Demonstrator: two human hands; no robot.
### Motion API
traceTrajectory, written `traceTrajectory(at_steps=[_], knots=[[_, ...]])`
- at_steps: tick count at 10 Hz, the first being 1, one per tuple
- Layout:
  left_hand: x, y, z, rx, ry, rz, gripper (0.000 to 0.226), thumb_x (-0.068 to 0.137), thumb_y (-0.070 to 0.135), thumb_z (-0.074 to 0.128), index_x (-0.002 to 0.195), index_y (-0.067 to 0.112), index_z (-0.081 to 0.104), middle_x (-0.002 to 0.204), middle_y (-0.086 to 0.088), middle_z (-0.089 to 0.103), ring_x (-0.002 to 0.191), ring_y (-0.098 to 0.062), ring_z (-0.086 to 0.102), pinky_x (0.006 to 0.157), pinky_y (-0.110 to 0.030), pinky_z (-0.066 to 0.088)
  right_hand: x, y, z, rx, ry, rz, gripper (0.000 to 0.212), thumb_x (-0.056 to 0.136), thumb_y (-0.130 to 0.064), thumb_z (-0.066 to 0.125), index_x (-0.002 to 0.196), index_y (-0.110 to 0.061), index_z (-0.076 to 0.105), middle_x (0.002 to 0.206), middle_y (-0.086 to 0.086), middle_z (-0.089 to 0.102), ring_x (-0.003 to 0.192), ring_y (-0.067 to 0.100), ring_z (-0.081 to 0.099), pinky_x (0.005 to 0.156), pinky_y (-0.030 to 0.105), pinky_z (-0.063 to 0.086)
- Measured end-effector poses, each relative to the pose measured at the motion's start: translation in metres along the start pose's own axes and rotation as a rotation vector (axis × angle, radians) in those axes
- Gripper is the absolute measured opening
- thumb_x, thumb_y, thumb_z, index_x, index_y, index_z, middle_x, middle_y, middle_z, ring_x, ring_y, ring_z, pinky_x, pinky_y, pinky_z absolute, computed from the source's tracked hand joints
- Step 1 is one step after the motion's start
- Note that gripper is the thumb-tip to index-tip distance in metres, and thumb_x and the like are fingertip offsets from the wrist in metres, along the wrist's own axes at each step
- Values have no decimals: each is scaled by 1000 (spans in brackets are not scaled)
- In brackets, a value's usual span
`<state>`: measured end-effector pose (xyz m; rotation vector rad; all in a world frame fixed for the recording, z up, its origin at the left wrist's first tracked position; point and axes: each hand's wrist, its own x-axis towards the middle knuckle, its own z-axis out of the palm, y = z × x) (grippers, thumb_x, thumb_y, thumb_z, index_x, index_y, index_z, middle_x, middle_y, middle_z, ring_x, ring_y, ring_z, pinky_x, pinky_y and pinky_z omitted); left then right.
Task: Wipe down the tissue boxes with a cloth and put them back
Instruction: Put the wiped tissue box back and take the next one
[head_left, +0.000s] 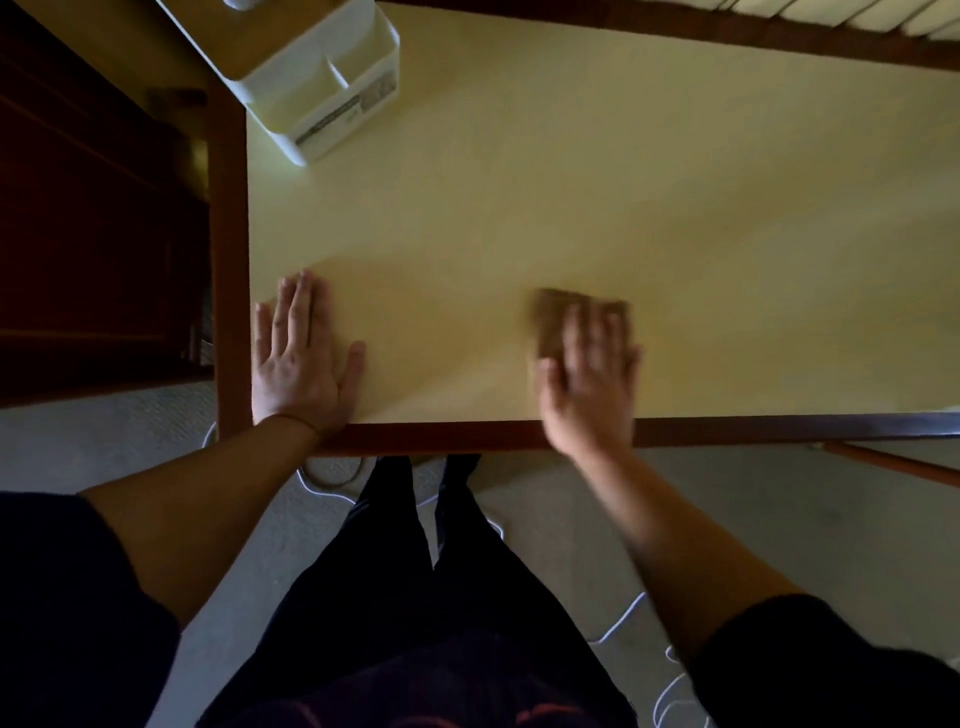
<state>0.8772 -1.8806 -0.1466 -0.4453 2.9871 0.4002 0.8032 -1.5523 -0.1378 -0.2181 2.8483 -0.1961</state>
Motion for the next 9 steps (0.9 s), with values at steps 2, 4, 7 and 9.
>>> traceTrajectory(at_steps=[2, 4, 7, 9], knots=[[0, 1, 1, 19, -5, -6, 82, 99, 53, 33, 165, 7, 14, 172, -12, 13, 160, -31, 8, 129, -53, 4, 7, 59, -17, 212, 108, 779, 76, 105, -57, 17, 169, -21, -4, 177, 5, -7, 164, 28, -5, 129, 61, -4], [1, -4, 3, 43, -16, 18, 80, 101, 51, 33, 164, 5, 15, 172, -13, 13, 160, -32, 8, 129, -55, 7, 4, -74, 10, 118, 33, 367, 76, 104, -53, 21, 169, -21, -2, 177, 6, -6, 163, 28, -8, 128, 53, -4], [-1, -6, -1, 12, -49, 34, 81, 101, 53, 33, 164, 5, 16, 172, -13, 13, 160, -31, 7, 129, -53, 6, -37, -99, 23, -7, -45, -311, 71, 108, -52, 40, 169, -24, 17, 177, -2, 9, 164, 21, 4, 129, 60, 8], [2, -13, -14, -115, -119, 51, 85, 99, 60, 34, 164, 9, 20, 172, -11, 15, 160, -29, 9, 129, -50, 7, -21, -85, -2, 18, -85, -290, 78, 106, -61, 37, 170, -26, 9, 178, -3, 2, 164, 19, 0, 129, 61, 9]])
